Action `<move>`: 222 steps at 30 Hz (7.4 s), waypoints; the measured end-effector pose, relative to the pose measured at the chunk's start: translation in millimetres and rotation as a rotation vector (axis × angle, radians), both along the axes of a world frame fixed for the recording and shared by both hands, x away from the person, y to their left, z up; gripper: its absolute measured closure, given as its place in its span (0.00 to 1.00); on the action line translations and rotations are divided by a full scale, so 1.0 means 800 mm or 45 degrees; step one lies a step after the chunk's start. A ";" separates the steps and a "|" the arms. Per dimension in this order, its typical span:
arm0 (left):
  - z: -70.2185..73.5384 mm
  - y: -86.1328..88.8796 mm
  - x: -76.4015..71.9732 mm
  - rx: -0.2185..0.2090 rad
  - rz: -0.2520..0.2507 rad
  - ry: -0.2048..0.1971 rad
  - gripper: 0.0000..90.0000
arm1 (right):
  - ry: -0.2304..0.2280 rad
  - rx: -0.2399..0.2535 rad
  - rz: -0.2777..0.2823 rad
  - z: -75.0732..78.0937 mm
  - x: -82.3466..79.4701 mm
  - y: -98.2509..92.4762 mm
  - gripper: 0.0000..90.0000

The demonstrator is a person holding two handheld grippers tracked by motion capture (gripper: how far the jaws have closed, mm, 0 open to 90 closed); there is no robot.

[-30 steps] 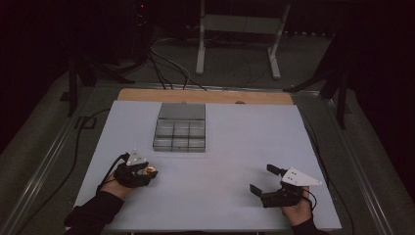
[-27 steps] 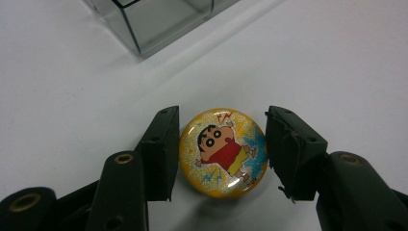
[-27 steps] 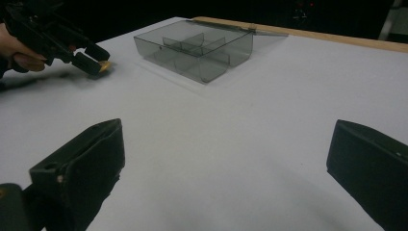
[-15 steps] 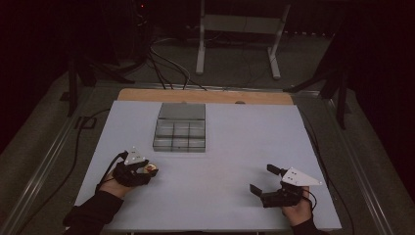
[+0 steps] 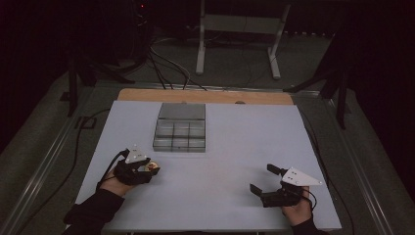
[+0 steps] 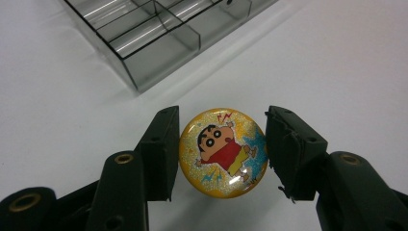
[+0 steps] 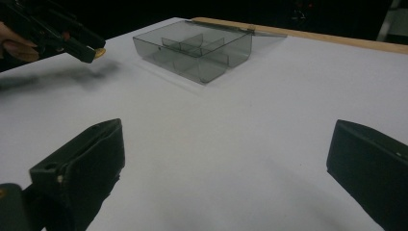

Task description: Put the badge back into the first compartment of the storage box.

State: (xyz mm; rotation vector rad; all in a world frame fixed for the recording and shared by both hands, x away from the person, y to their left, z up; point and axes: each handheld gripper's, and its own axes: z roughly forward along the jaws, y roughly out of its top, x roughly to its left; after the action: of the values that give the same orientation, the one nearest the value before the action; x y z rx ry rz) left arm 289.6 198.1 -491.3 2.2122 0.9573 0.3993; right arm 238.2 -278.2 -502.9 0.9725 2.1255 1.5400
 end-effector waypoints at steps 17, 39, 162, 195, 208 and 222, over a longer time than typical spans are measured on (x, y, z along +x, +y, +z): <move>0.017 -0.007 0.008 0.009 -0.016 -0.024 0.54 | 0.001 -0.001 0.002 0.000 0.000 0.000 0.00; 0.034 -0.018 0.027 0.003 -0.028 -0.040 0.54 | 0.003 -0.003 0.003 -0.001 0.001 -0.001 0.00; 0.010 -0.037 0.183 -0.130 0.171 0.009 0.54 | 0.023 -0.004 0.017 -0.003 0.002 -0.001 0.00; -0.008 -0.046 0.184 -0.008 0.179 -0.073 0.54 | 0.027 -0.009 0.016 -0.004 0.001 -0.001 0.00; -0.008 -0.047 0.183 -0.003 0.197 -0.099 0.51 | 0.032 -0.015 0.015 -0.004 0.002 -0.001 0.00; 0.009 -0.038 0.172 -0.123 0.219 0.009 0.05 | 0.031 -0.012 0.012 -0.003 0.002 -0.001 0.00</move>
State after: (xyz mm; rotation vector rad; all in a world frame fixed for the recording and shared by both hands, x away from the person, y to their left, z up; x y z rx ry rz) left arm 427.1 167.8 -483.7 2.0528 1.1511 0.4152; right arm 239.6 -279.0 -505.7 0.9844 2.1551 1.5286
